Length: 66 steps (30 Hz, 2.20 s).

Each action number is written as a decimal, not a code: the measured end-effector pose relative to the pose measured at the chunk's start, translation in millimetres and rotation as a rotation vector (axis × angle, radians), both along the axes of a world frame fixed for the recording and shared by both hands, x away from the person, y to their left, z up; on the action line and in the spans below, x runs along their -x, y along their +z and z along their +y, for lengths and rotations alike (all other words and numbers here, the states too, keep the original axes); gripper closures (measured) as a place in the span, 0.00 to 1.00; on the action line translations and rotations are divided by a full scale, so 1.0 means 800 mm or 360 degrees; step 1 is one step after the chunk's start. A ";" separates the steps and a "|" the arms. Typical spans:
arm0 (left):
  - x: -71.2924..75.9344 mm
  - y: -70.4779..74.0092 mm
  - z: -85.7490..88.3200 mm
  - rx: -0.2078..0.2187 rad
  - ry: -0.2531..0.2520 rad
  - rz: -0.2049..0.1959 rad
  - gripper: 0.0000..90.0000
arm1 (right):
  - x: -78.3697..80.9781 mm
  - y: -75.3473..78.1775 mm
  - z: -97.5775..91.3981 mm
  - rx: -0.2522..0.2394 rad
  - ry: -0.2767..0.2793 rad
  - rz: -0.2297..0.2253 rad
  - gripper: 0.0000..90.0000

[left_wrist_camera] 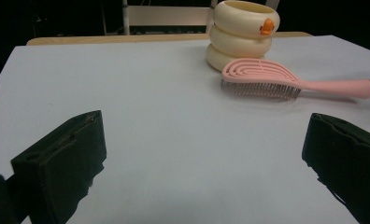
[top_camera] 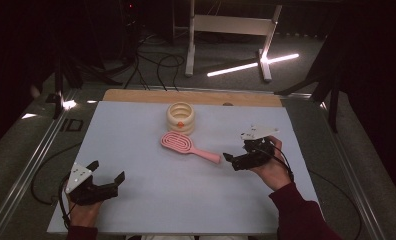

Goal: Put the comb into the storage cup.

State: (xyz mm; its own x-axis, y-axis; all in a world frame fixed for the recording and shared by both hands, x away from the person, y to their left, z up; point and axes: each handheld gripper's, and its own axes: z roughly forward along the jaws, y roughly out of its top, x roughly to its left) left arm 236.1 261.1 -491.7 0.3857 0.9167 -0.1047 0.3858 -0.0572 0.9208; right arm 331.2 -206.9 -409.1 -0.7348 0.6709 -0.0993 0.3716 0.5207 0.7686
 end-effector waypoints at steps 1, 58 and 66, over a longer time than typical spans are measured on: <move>0.000 0.000 0.000 0.0004 0.0000 0.0000 0.00 | -0.004 0.001 0.004 0.0018 0.0012 0.0004 0.09; -0.004 -0.004 -0.001 -0.0008 0.0017 0.0025 0.00 | -0.105 -0.087 0.087 0.0281 0.0189 0.0421 0.11; -0.005 -0.005 -0.002 -0.0014 0.0010 0.0029 0.00 | -0.109 -0.101 0.096 0.0319 0.0208 0.0486 0.11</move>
State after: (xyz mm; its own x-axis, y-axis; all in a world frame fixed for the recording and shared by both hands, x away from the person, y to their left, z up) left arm 239.8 259.5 -495.9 0.3783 0.9199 -0.1037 0.4027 -0.0627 0.9132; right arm 418.1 -130.4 -489.7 -0.8290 0.5590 0.0173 0.4879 0.7077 0.5109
